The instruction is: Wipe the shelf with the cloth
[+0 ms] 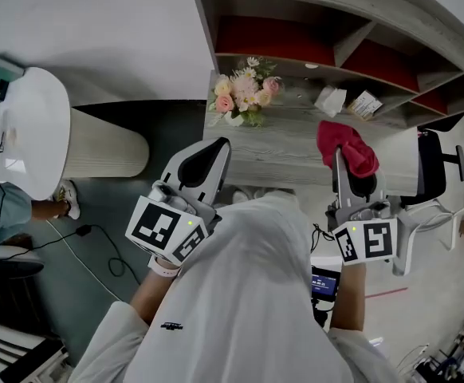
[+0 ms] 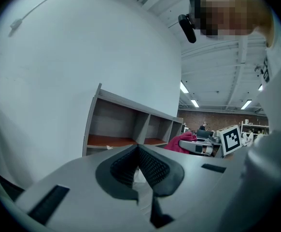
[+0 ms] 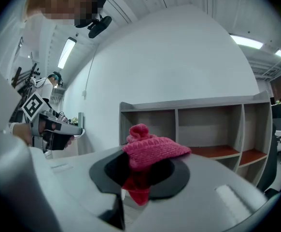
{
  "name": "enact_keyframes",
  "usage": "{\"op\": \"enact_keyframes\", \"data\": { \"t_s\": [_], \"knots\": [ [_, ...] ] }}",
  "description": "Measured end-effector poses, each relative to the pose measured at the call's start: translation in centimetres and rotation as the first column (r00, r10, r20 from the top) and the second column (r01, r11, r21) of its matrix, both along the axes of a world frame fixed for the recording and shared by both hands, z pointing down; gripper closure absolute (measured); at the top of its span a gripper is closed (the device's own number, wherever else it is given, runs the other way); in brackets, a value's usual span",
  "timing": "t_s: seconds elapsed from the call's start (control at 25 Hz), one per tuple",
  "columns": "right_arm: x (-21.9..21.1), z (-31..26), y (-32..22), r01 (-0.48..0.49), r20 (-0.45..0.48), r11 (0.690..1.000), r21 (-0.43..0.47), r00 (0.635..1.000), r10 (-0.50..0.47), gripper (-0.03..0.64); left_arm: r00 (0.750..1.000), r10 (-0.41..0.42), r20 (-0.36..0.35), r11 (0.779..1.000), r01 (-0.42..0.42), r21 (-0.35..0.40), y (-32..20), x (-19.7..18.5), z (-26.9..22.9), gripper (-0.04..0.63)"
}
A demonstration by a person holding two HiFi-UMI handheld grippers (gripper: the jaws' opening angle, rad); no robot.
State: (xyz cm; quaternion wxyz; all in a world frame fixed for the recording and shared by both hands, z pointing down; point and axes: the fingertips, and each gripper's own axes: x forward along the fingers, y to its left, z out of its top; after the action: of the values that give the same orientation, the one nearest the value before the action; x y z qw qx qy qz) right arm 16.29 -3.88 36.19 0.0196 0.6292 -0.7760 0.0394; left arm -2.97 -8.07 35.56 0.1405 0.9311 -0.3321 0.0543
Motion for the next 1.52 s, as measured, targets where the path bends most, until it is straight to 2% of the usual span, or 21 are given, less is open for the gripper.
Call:
{"op": "enact_keyframes", "data": {
  "t_s": [0.12,0.28,0.52,0.68,0.88,1.52],
  "knots": [
    [-1.0,-0.4,0.0,0.041,-0.014,0.999,0.011,0.999,-0.041,0.534,1.0,0.005,0.002,1.0,-0.005,-0.002,0.5,0.3,0.4,0.595],
    [-1.5,-0.3,0.3,0.079,0.013,0.997,-0.002,0.997,-0.079,0.532,1.0,-0.005,0.002,1.0,0.005,-0.002,1.1,0.7,0.4,0.595],
    [-1.8,-1.5,-0.3,0.099,0.009,0.995,0.033,0.995,-0.099,0.534,0.998,-0.057,-0.013,0.998,0.057,-0.007,1.0,-1.1,0.2,0.595],
    [-1.5,-2.6,-0.2,0.081,0.01,0.995,0.058,0.997,-0.082,0.534,0.997,-0.067,-0.026,0.998,0.067,-0.009,1.1,-1.0,-0.1,0.595],
    [-0.9,-2.3,1.4,0.024,0.001,0.999,0.035,1.0,-0.024,0.532,0.998,-0.053,-0.032,0.998,0.053,-0.019,1.5,-0.7,-0.1,0.595],
    [-1.4,-1.5,1.9,-0.005,0.032,1.0,0.016,0.999,0.004,0.532,0.999,-0.018,-0.039,0.998,0.016,-0.053,2.1,-0.3,0.8,0.595]
  ]
}}
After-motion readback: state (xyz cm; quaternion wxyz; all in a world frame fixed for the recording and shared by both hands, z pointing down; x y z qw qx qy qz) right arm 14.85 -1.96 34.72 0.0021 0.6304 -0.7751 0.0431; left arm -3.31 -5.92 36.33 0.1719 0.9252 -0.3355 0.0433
